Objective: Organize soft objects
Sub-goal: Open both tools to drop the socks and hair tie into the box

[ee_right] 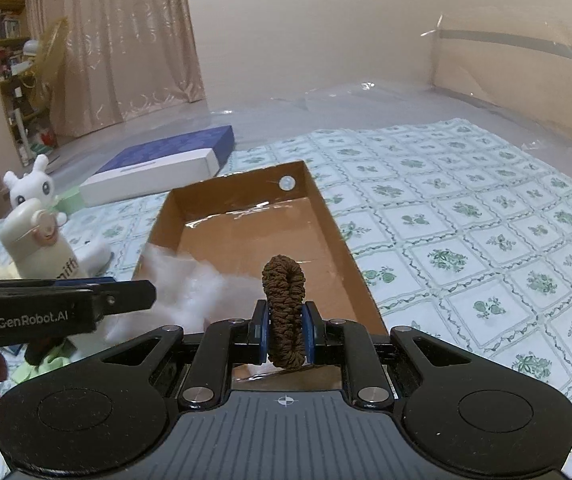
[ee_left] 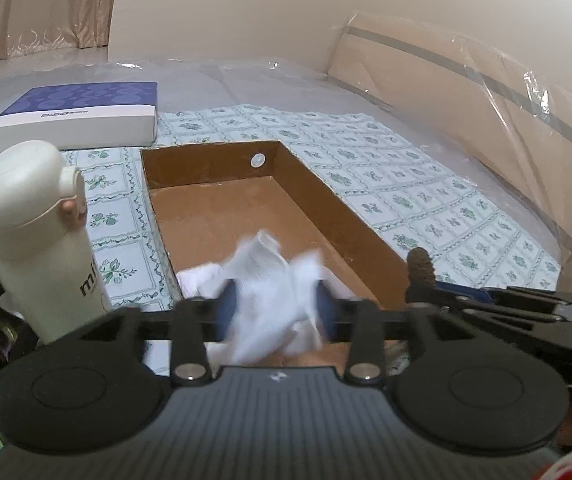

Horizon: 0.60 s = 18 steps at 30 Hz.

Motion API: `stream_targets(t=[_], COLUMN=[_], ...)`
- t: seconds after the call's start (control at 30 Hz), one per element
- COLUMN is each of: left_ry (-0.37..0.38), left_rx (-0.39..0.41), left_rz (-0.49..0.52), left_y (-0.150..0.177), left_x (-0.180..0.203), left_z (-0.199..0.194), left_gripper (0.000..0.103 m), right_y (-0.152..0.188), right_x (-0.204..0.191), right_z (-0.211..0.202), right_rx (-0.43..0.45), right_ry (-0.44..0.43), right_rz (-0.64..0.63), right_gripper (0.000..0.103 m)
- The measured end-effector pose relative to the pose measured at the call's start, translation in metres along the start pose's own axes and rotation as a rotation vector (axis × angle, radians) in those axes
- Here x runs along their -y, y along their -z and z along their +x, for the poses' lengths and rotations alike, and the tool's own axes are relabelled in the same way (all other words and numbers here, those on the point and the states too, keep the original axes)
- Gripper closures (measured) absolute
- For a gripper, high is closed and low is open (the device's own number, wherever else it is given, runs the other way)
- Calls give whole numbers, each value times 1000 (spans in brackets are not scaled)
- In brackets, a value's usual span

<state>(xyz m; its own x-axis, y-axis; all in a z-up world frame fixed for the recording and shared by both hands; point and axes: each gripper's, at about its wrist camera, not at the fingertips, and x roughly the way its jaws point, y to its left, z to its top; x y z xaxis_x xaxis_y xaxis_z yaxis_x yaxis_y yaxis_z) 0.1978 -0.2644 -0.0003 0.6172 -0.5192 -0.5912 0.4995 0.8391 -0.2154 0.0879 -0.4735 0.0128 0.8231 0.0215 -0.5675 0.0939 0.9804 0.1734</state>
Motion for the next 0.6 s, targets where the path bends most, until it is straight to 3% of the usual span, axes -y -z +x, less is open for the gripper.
stream_targets(t=[0.27, 0.6], left_ry=[-34, -39], left_rx=[5, -10], left_rz=[48, 29], left_y=[16, 33], left_x=[0, -6], left_z=[-14, -27], left_gripper=[59, 59], right_y=[4, -1], right_x=[2, 2], right_z=[8, 16], right_rx=[-12, -5], right_ry=[-10, -15], right_rz=[14, 16], right_gripper=[86, 86])
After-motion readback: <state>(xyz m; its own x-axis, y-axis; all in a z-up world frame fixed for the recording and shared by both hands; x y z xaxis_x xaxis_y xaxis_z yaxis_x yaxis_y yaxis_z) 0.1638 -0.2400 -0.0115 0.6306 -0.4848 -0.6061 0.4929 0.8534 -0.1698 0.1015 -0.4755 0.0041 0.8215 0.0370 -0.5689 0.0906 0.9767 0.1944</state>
